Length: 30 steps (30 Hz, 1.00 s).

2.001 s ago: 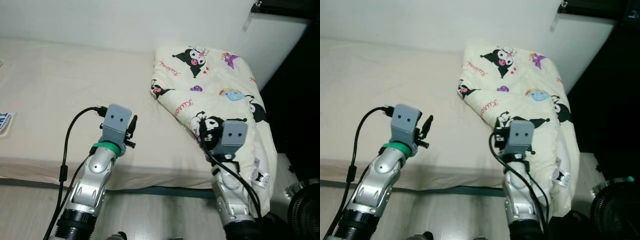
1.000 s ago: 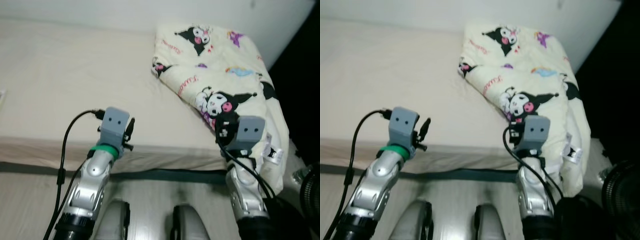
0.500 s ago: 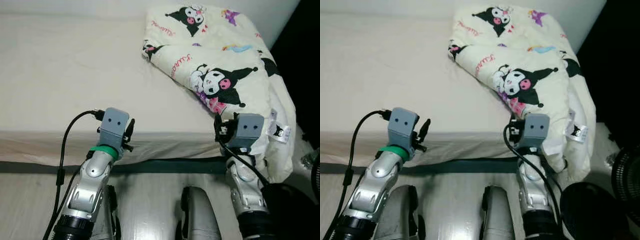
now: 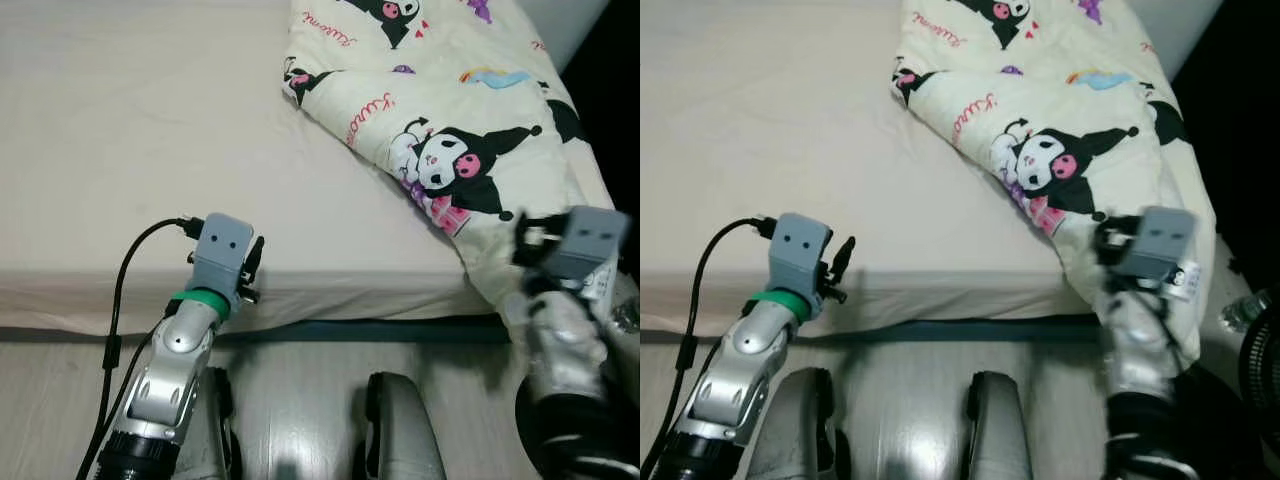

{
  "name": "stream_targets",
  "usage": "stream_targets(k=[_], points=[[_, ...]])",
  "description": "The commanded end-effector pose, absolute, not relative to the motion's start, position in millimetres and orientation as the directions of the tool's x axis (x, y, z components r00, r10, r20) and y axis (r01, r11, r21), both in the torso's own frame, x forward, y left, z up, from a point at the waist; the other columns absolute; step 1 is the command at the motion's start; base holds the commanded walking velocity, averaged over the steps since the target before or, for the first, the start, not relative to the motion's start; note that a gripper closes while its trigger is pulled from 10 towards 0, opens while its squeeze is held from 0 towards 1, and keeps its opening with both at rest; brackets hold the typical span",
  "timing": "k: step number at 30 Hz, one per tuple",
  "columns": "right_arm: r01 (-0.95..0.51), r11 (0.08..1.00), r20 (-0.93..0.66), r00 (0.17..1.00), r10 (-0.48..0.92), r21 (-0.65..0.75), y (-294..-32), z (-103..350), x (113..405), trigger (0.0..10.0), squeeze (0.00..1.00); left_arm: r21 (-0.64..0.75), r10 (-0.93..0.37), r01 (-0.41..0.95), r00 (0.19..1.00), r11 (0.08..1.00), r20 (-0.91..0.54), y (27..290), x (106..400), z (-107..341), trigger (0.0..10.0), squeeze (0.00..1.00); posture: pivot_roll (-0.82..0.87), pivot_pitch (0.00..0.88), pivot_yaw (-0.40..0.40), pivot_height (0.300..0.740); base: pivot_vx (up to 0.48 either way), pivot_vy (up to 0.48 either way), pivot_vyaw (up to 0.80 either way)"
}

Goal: Clean up the room

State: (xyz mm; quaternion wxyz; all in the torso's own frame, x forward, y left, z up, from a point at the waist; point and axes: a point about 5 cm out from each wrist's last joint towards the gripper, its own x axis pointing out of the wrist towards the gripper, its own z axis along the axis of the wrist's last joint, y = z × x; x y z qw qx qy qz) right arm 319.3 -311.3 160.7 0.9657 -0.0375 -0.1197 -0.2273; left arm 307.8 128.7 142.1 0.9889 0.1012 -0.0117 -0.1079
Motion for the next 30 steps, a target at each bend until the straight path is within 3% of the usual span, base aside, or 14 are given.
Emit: stream_targets(k=[1,6,8,11,12,13,14,22,30], points=[[0.518,0.855,0.224,0.833,-0.506,0.008,-327.5,154.3,311.5,10.0,1.0,0.207,-0.215,0.216,0.976,0.954,-0.024,131.0,305.2,137.9,10.0,0.0,0.05,0.153,0.059,0.575,0.0,0.0,0.0],[0.569,0.822,0.221,0.799,-0.56,0.027,-343.9,156.5,306.2,10.0,1.0,0.212,-0.215,0.216,0.976,0.953,-0.025,132.9,305.6,139.8,10.0,0.0,0.06,0.157,0.073,0.575,0.0,0.0,0.0],[0.525,0.84,0.158,0.826,-0.541,0.134,-352.7,154.0,311.6,10.0,1.0,0.233,-0.223,0.224,0.974,0.946,-0.03,137.8,305.6,144.1,10.0,0.0,0.08,0.186,0.109,0.575,0.0,0.0,0.0],[0.491,0.853,0.138,0.846,-0.516,0.177,-350.8,152.8,315.8,10.0,1.0,0.24,-0.224,0.226,0.974,0.944,-0.033,139.8,305.0,144.5,10.0,0.0,0.08,0.188,0.111,0.575,0.0,0.0,0.0],[0.465,0.86,0.116,0.862,-0.494,0.21,-348.0,151.5,320.2,10.0,0.1,0.248,-0.222,0.225,0.974,0.942,-0.039,142.8,304.0,144.3,10.0,0.0,0.09,0.196,0.117,0.575,0.0,0.0,0.0],[0.452,0.862,0.104,0.869,-0.483,0.227,-346.6,150.7,323.0,10.0,0.1,0.252,-0.22,0.223,0.975,0.942,-0.044,144.7,303.2,144.1,10.0,0.0,0.09,0.196,0.117,0.575,0.0,0.0,0.0],[0.433,0.868,0.09,0.881,-0.465,0.243,-344.0,150.3,326.9,10.0,0.0,0.257,-0.214,0.219,0.976,0.941,-0.048,147.8,301.6,144.3,10.0,0.0,0.12,0.214,0.126,0.575,0.0,0.0,0.0],[0.341,0.89,0.064,0.924,-0.376,0.304,-333.0,151.0,338.6,10.0,0.0,0.274,-0.197,0.207,0.978,0.939,-0.064,156.6,293.1,144.8,10.0,0.0,0.16,0.245,0.143,0.575,0.0,0.0,0.0],[0.34,0.842,-0.021,0.931,-0.365,0.419,-331.3,136.4,338.1,10.0,0.0,0.287,-0.189,0.203,0.979,0.936,-0.078,161.3,285.6,147.3,10.0,0.0,0.21,0.266,0.153,0.575,0.0,0.0,0.0]])
